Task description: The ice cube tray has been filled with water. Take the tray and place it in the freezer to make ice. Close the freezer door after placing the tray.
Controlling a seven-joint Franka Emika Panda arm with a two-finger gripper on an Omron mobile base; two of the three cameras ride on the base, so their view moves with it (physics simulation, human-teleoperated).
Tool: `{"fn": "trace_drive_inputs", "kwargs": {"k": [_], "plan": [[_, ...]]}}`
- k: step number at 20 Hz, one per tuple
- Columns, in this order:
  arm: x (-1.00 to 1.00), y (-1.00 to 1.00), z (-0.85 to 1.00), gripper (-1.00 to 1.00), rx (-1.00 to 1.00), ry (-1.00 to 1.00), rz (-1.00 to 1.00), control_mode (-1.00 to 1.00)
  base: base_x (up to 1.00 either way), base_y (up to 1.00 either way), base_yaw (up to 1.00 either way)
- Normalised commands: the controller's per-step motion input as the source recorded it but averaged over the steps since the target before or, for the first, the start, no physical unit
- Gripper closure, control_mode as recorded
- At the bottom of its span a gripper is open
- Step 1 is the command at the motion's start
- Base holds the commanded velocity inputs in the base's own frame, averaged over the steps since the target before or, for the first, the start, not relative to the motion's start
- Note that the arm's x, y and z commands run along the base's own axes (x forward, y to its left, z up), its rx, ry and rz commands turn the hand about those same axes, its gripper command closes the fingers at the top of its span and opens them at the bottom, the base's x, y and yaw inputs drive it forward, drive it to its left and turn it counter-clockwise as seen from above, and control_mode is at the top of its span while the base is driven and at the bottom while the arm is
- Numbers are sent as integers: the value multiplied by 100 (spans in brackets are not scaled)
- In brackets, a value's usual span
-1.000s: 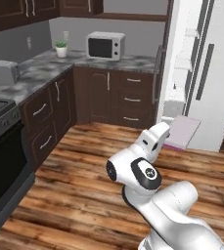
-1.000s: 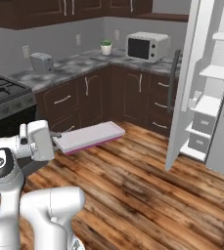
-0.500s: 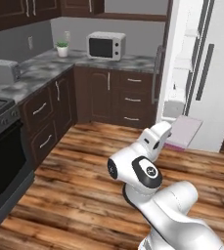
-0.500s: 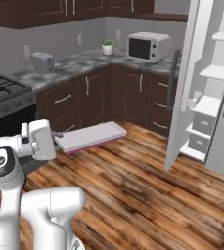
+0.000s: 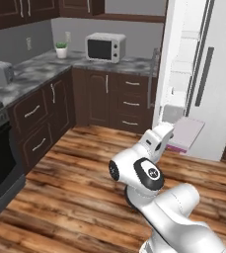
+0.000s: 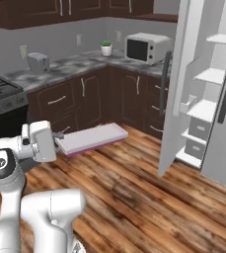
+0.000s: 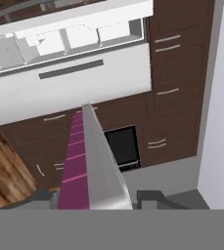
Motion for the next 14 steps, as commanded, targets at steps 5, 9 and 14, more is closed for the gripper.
{"fn": "trace_drive_inputs", "kwargs": {"k": [5, 9, 14], "plan": [[0, 0, 0, 100, 0, 0, 0, 100, 38, -61, 19], [0, 0, 0, 100, 0, 0, 0, 100, 28, -73, 18], [0, 0, 0, 100, 0, 0, 0, 100, 30, -69, 15]]}}
